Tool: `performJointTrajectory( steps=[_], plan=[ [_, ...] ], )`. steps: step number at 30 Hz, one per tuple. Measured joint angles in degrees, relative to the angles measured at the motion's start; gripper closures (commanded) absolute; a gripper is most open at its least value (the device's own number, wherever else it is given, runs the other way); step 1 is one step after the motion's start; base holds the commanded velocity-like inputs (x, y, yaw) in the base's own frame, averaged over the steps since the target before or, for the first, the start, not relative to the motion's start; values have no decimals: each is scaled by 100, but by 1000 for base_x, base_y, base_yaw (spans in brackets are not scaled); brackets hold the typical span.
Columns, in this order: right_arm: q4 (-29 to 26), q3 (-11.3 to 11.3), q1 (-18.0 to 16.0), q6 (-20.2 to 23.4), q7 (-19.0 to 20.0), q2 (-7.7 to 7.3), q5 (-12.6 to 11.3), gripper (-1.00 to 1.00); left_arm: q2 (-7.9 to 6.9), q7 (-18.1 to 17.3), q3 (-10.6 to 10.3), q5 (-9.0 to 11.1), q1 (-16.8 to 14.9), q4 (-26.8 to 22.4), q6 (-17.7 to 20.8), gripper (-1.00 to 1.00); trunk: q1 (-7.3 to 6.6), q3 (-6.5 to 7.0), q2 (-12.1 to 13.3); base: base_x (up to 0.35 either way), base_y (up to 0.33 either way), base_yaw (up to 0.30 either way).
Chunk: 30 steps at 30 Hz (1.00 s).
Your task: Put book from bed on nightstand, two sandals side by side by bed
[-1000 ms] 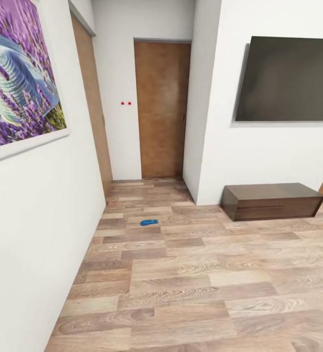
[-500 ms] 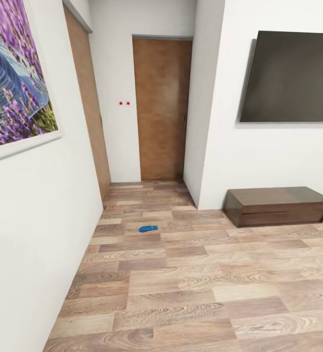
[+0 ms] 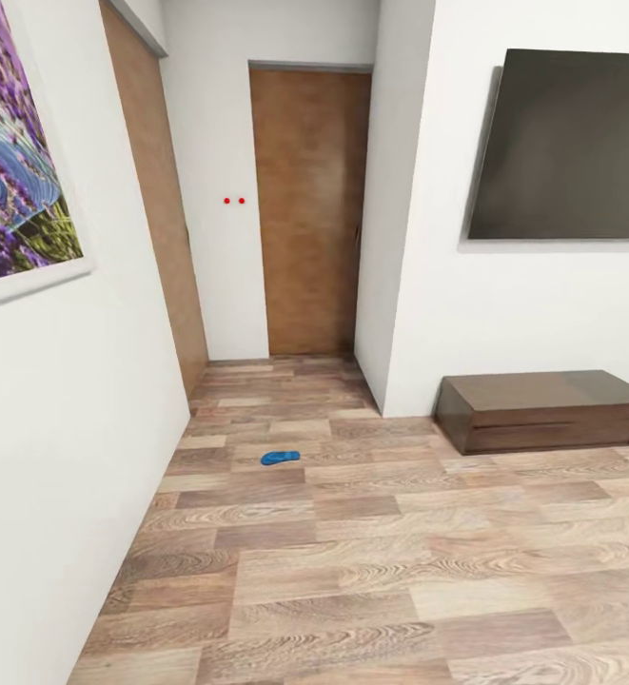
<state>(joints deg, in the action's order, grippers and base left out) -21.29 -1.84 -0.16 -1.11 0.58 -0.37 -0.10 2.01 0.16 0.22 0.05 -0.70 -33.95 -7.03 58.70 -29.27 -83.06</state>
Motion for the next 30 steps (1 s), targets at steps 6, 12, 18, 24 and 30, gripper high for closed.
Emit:
performJointTrajectory(
  steps=[6,12,18,24,30],
  plan=[
    [4,1,0,0,0,0,0,-100,0,0,1,1,2,-1,0,-100,0,0,0,316,-32,0],
    [5,1,0,0,3,0,0,-100,0,0,2,2,0,-1,0,-100,0,0,0,329,-5,0],
    [9,1,0,0,-1,0,0,-100,0,0,2,3,2,-1,1,-100,0,0,0,331,-1,0],
    [11,1,0,0,-1,0,2,-100,0,2,2,2,1,0,1,-100,0,0,0,324,-39,0],
    [11,5,0,0,0,0,2,-100,0,1,2,-4,0,0,2,-100,0,0,0,295,-103,0]
  ],
)
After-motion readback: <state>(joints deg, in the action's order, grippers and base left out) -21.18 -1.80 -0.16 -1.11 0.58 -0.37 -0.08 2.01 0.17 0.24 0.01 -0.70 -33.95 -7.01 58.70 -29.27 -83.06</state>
